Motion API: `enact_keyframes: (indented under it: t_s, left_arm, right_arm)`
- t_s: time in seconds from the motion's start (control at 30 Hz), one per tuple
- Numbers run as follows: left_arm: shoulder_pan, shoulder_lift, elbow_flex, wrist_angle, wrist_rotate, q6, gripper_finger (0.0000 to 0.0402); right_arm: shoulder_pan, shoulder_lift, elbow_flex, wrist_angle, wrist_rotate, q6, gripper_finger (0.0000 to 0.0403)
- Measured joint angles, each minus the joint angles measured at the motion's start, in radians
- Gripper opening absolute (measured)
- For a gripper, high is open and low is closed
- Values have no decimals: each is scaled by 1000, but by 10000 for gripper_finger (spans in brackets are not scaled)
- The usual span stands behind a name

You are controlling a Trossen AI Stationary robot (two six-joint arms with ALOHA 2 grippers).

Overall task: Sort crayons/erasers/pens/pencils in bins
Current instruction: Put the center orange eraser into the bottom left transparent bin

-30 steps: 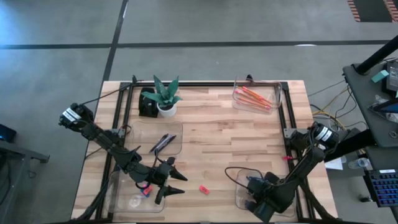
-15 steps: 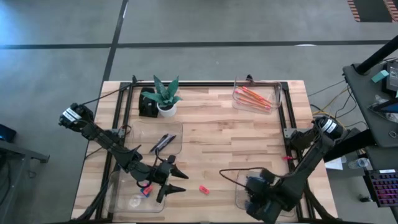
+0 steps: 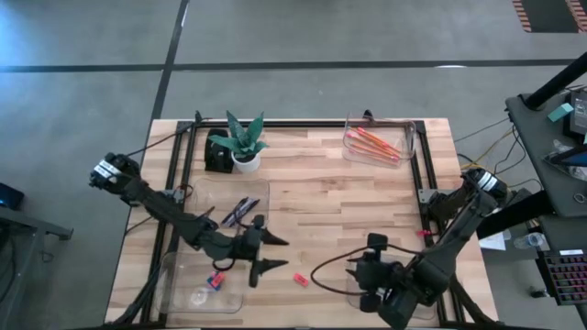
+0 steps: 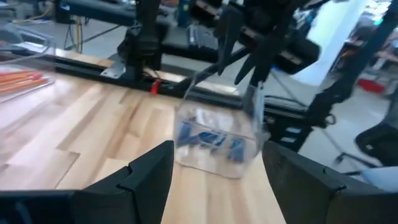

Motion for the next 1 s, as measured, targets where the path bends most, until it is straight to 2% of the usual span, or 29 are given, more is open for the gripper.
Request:
enact_keyframes:
  t_s: [0.27,0.53,0.7,1.0]
  left_arm:
    - [41,158,180,-209,11,35,233]
    - [59,312,361,-389,131,57,233]
    - [80,385,411,-477,215,59,233]
    - [99,479,417,-496,363,141,233]
  right_arm:
    - [-6,0,-34,-3,15,0,102]
    - [-6,0,-35,-81,17,62,102]
    - [-6,0,-37,-110,17,79,102]
    - [-6,0,-38,-126,17,92,102]
